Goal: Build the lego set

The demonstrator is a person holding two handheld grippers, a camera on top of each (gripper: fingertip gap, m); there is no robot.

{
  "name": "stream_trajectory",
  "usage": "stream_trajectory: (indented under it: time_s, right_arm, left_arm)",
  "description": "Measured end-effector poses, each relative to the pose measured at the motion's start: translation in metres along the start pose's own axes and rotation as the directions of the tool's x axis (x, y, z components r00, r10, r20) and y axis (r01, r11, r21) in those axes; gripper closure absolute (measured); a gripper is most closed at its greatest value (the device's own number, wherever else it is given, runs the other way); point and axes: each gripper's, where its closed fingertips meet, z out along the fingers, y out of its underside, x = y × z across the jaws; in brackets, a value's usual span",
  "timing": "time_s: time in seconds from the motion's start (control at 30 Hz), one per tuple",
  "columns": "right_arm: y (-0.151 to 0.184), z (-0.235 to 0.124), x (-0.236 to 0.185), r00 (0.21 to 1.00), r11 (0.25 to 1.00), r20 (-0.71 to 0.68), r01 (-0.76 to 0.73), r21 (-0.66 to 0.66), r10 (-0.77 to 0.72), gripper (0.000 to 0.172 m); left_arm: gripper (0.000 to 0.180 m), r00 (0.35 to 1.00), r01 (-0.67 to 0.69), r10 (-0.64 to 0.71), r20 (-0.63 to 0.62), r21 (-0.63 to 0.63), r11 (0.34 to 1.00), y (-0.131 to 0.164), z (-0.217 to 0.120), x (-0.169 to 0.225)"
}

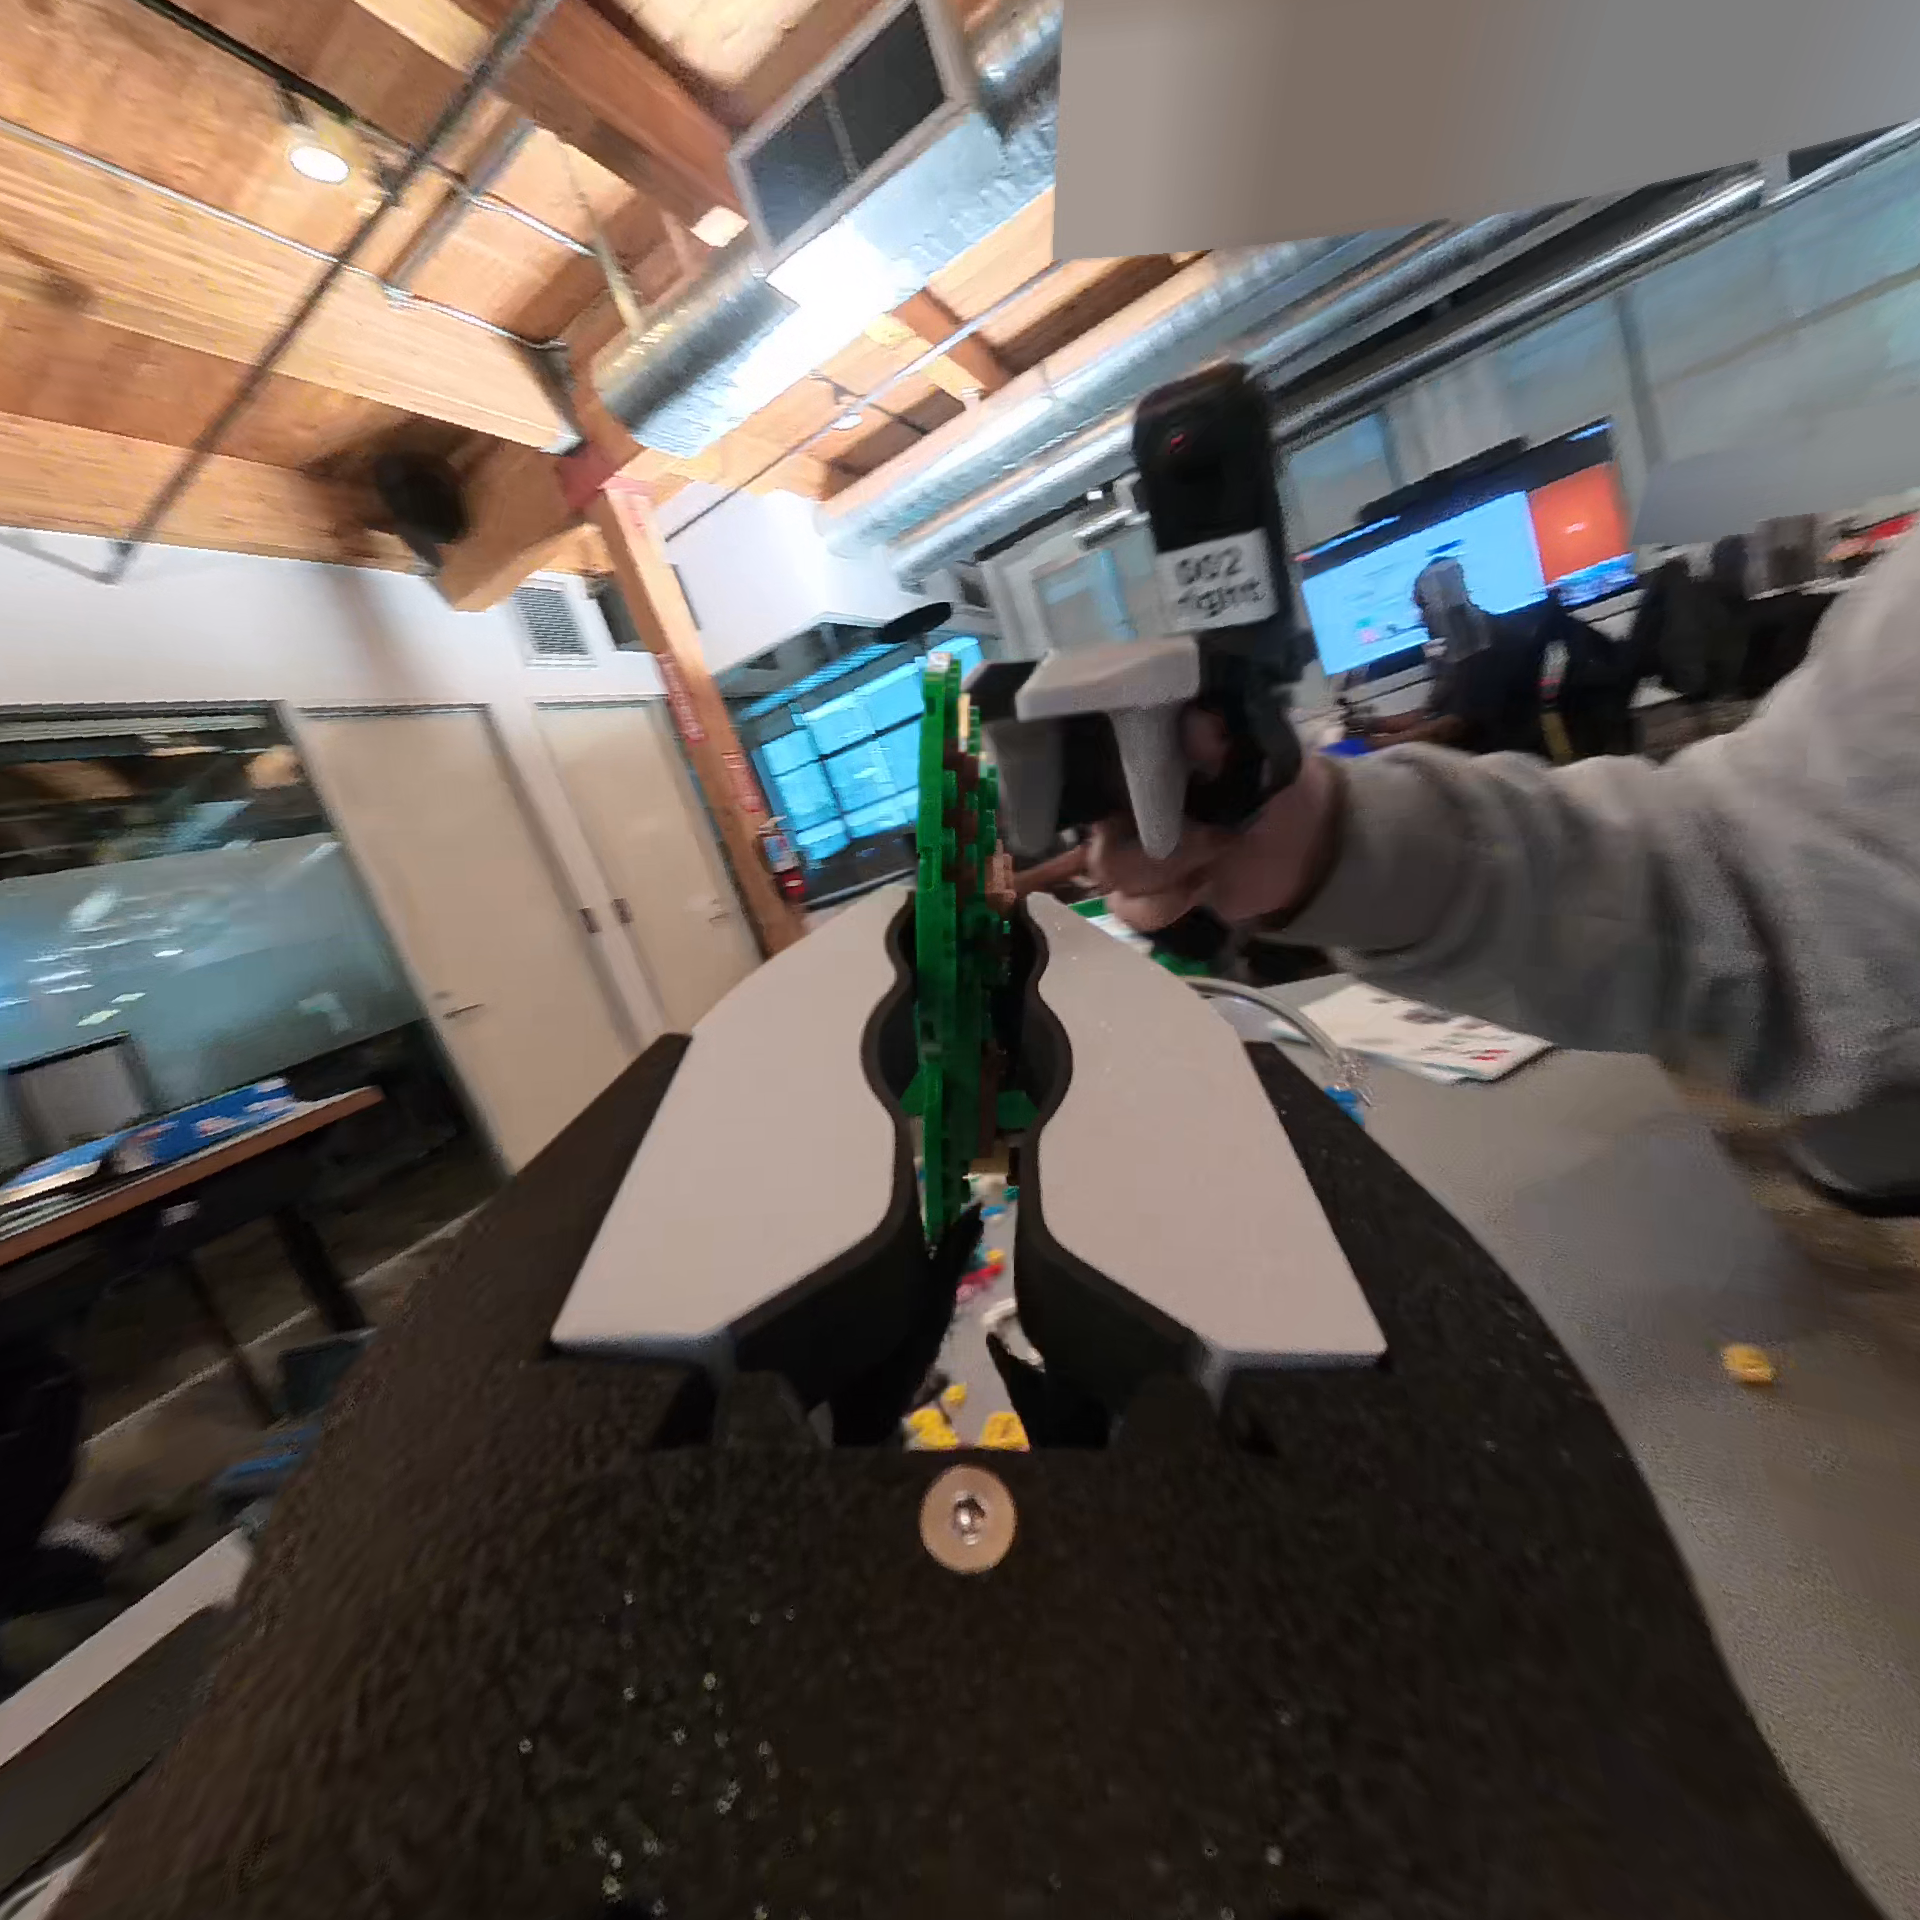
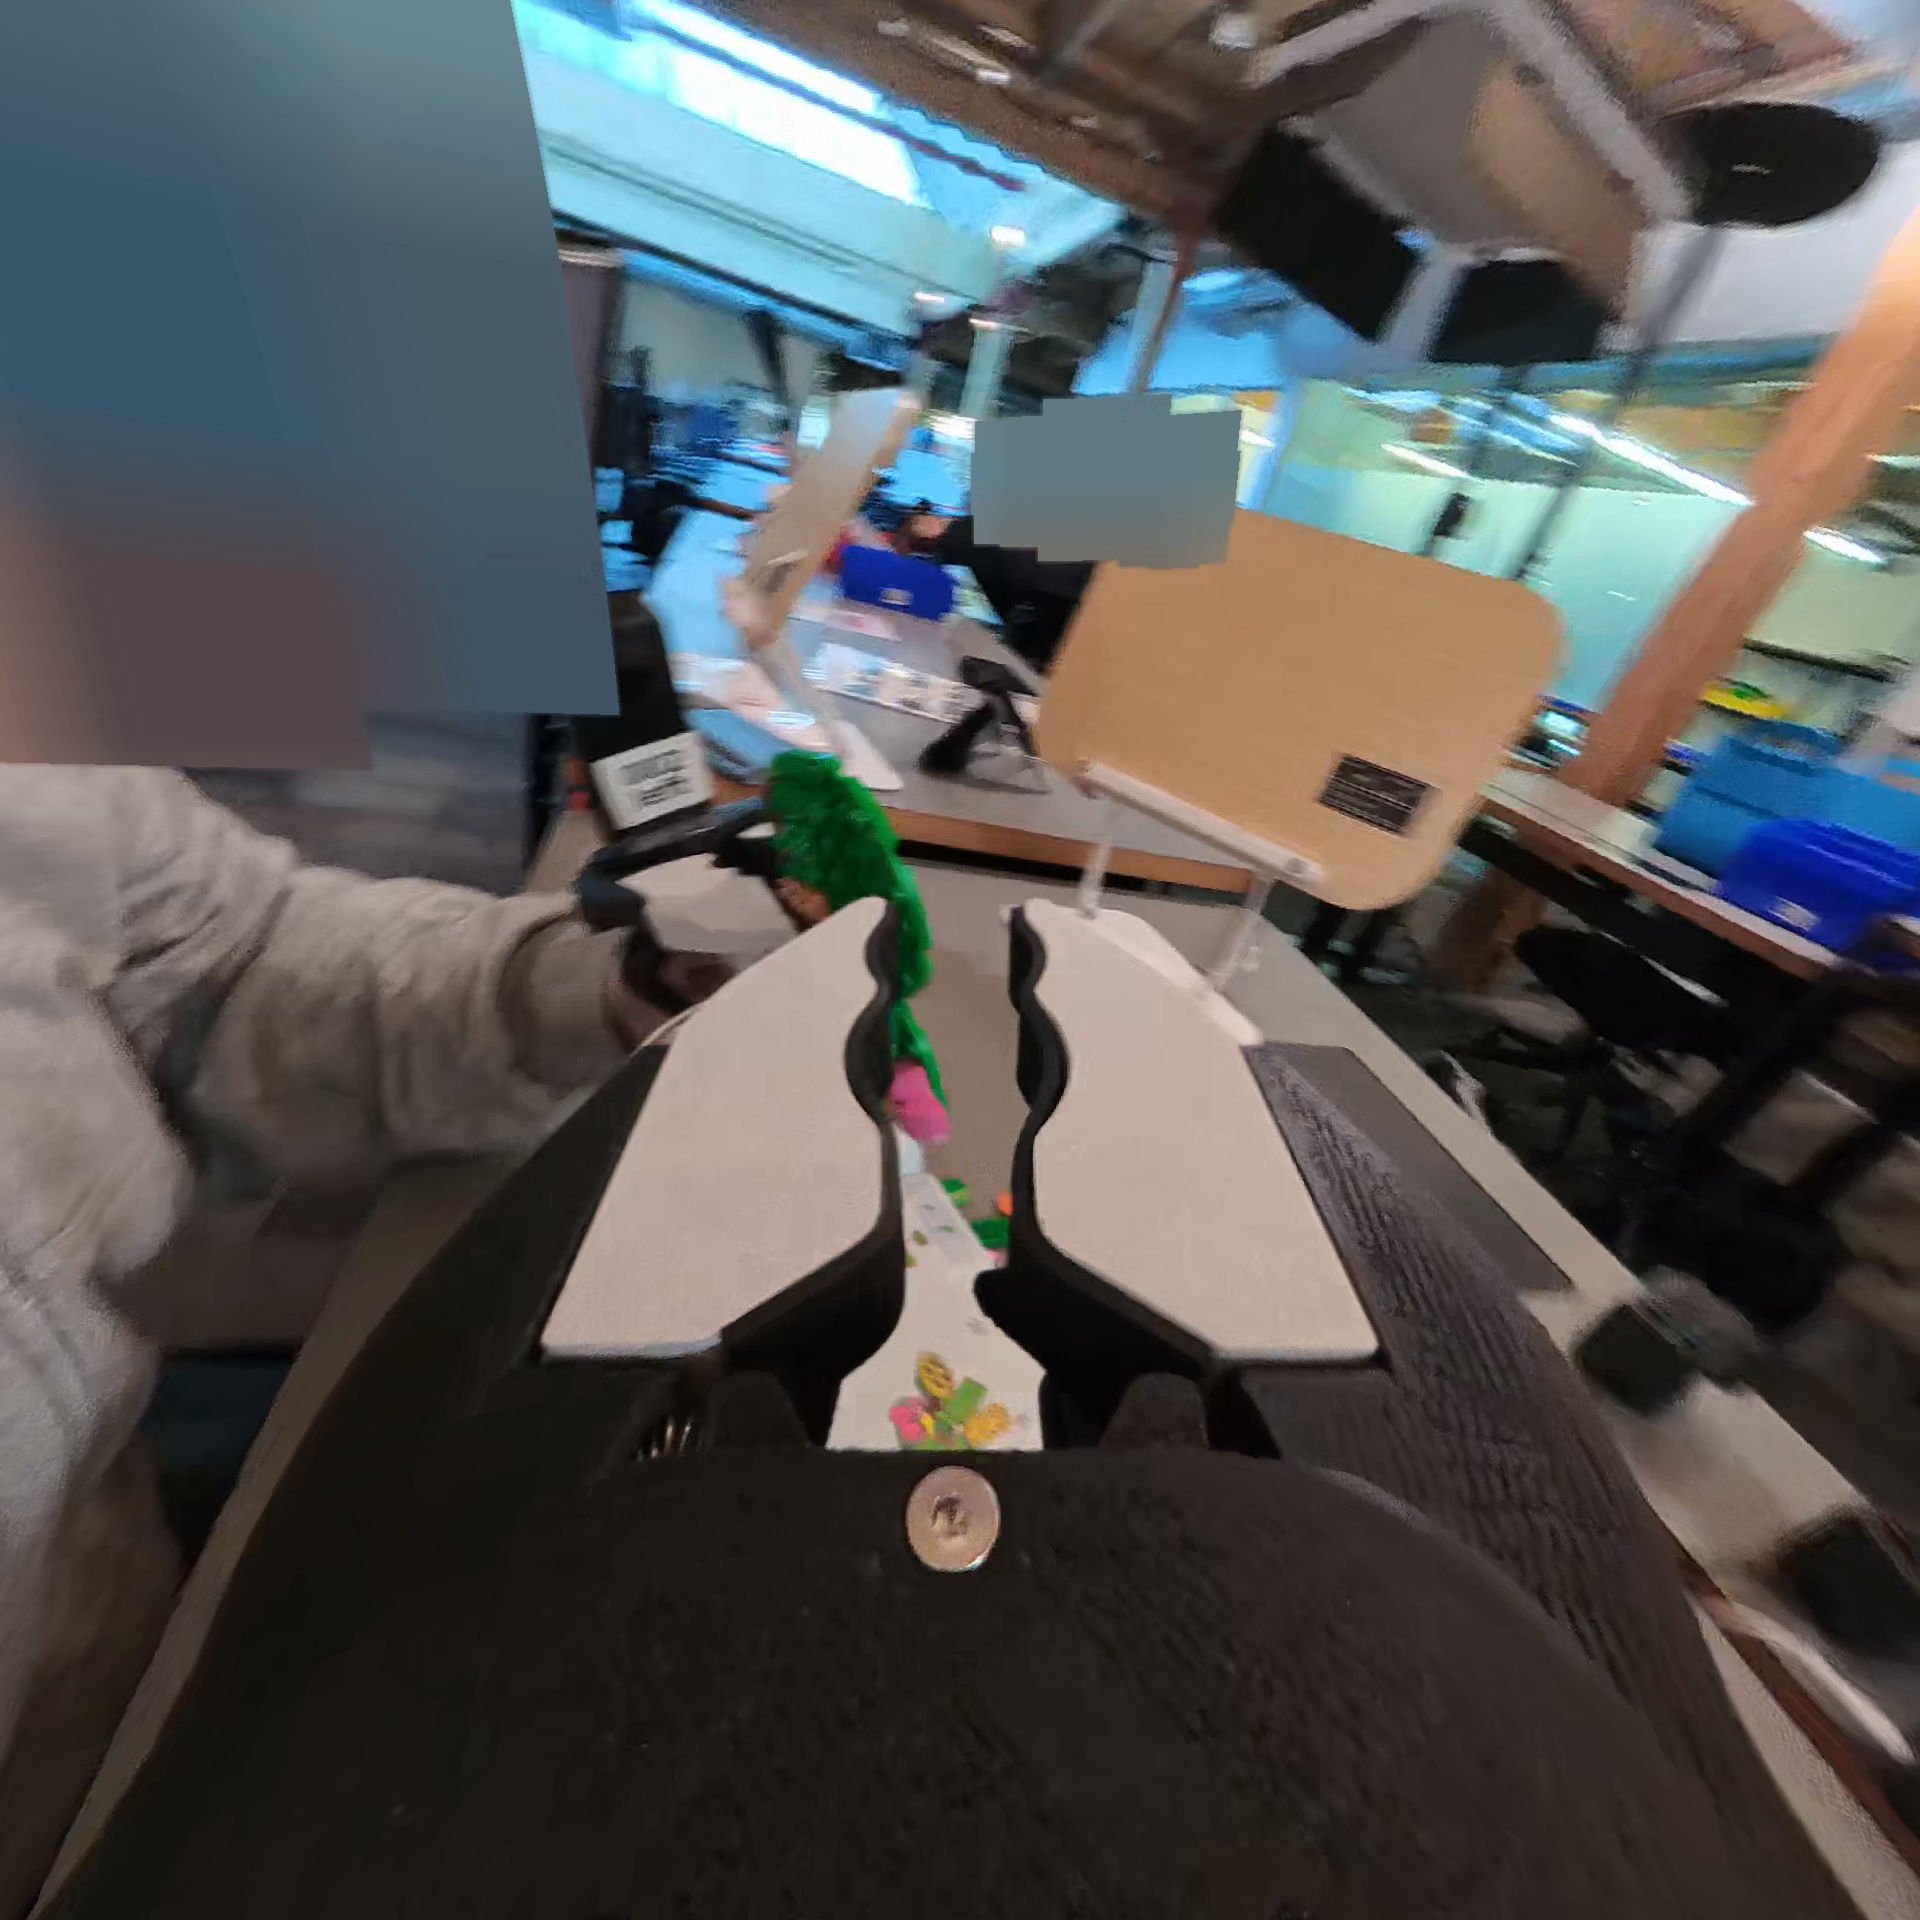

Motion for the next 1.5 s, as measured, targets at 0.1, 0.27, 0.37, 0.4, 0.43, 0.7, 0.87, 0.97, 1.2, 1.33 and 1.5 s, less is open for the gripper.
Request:
stream_trajectory:
  time_s: [0.1, 0.27, 0.37, 0.4, 0.43, 0.7, 0.87, 0.97, 1.2, 1.33, 1.5]
  right_arm:
    - [0.0, 0.001, 0.024, 0.981, 0.995, -0.195, 0.0, -0.096, -0.019, 0.172]
    - [-0.028, 0.054, -0.001, 0.95, 0.948, -0.23, 0.141, -0.286, -0.211, 0.172]
    - [-0.044, 0.111, -0.046, 0.956, 0.914, -0.112, 0.221, -0.341, -0.273, 0.172]
    - [-0.046, 0.129, -0.063, 0.951, 0.892, -0.059, 0.263, -0.366, -0.305, 0.172]
    - [-0.047, 0.147, -0.082, 0.94, 0.865, -0.007, 0.31, -0.395, -0.341, 0.172]
    - [-0.055, 0.221, -0.242, 0.823, 0.731, 0.328, 0.564, -0.385, -0.463, 0.172]
    - [-0.074, 0.215, -0.301, 0.804, 0.766, 0.382, 0.572, -0.294, -0.454, 0.172]
    - [-0.082, 0.202, -0.322, 0.818, 0.809, 0.407, 0.529, -0.255, -0.407, 0.172]
    - [-0.1, 0.206, -0.321, 0.804, 0.799, 0.347, 0.567, -0.201, -0.483, 0.172]
    - [-0.096, 0.207, -0.317, 0.804, 0.793, 0.356, 0.568, -0.22, -0.477, 0.172]
    - [-0.085, 0.206, -0.314, 0.825, 0.827, 0.366, 0.524, -0.205, -0.432, 0.172]
  left_arm:
    - [0.166, 0.99, -0.058, 0.061, 0.13, -0.024, 0.998, 0.018, -0.013, -0.021]
    - [0.166, 0.971, -0.073, 0.081, 0.225, -0.044, 0.996, 0.043, -0.033, -0.036]
    - [0.166, 0.958, -0.118, 0.134, 0.253, -0.08, 0.99, 0.048, -0.038, -0.042]
    - [0.166, 0.955, -0.115, 0.132, 0.265, -0.077, 0.99, 0.048, -0.041, -0.044]
    - [0.166, 0.953, -0.111, 0.128, 0.275, -0.076, 0.991, 0.049, -0.043, -0.046]
    - [0.166, 0.947, -0.141, 0.157, 0.279, -0.078, 0.987, 0.048, -0.049, -0.047]
    - [0.166, 0.948, -0.139, 0.153, 0.278, -0.069, 0.988, 0.047, -0.048, -0.045]
    - [0.166, 0.944, -0.146, 0.157, 0.291, -0.062, 0.987, 0.045, -0.049, -0.048]
    - [0.166, 0.952, -0.115, 0.129, 0.276, -0.066, 0.991, 0.051, -0.048, -0.046]
    - [0.166, 0.963, -0.121, 0.135, 0.232, -0.072, 0.99, 0.052, -0.042, -0.037]
    - [0.166, 0.959, -0.131, 0.148, 0.243, -0.082, 0.988, 0.053, -0.042, -0.038]
